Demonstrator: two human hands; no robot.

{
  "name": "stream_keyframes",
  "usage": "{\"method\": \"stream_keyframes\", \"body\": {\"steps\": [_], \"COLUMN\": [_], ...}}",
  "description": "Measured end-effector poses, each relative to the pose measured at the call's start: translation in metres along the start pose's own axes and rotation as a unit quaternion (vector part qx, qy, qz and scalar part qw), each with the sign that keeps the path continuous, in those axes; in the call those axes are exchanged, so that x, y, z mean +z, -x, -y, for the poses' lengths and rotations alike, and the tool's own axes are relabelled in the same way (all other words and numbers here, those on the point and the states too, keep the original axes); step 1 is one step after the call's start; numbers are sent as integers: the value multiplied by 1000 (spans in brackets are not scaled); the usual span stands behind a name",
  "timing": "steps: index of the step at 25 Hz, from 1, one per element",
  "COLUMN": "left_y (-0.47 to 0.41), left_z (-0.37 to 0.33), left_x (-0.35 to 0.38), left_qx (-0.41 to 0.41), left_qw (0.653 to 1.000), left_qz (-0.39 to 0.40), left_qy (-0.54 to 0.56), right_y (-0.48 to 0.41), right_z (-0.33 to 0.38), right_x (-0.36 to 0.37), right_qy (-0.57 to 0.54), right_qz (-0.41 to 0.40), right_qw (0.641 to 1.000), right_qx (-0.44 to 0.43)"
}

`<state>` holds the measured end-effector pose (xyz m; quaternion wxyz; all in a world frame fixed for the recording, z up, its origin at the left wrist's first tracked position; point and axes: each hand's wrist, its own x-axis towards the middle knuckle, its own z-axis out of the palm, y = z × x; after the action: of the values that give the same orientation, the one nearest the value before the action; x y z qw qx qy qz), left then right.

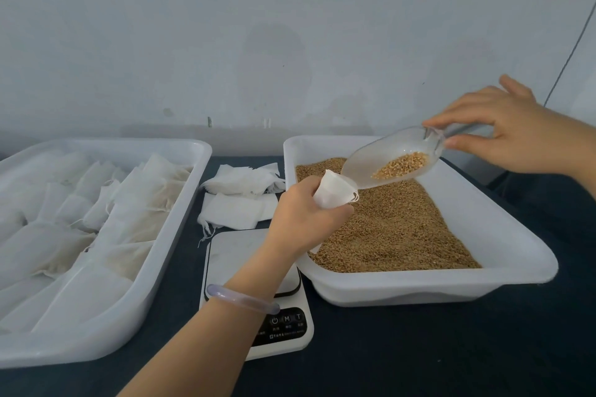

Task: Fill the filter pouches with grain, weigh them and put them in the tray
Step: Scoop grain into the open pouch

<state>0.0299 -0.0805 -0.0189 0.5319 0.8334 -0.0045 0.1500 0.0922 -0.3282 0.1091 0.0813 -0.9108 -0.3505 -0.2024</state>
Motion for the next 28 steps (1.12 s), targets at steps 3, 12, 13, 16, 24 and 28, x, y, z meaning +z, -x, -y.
{"method": "stream_keyframes", "body": {"steps": [3, 12, 13, 16, 24, 28], "left_y": [1, 0, 0, 1, 1, 0], "left_z": [0, 0, 0, 0, 2, 4], "left_x": [0, 1, 1, 1, -1, -1], "left_qx": [3, -1, -2, -5, -7, -3], "left_qw": [1000, 1000, 1000, 1000, 995, 995], "left_qz": [-1, -5, -5, -5, -16, -17], "left_qy": [1, 5, 9, 20, 93, 94], "right_y": [-6, -16, -17, -17, 6, 20], "right_z": [10, 25, 27, 24, -4, 10], "right_x": [-3, -13, -13, -11, 54, 102], "right_qy": [62, 173, 178, 177, 106, 57], "right_qz": [-38, -95, -99, -92, 116, 167], "right_qw": [996, 971, 969, 969, 986, 984], "right_qx": [-42, -134, -138, -144, 56, 39]}}
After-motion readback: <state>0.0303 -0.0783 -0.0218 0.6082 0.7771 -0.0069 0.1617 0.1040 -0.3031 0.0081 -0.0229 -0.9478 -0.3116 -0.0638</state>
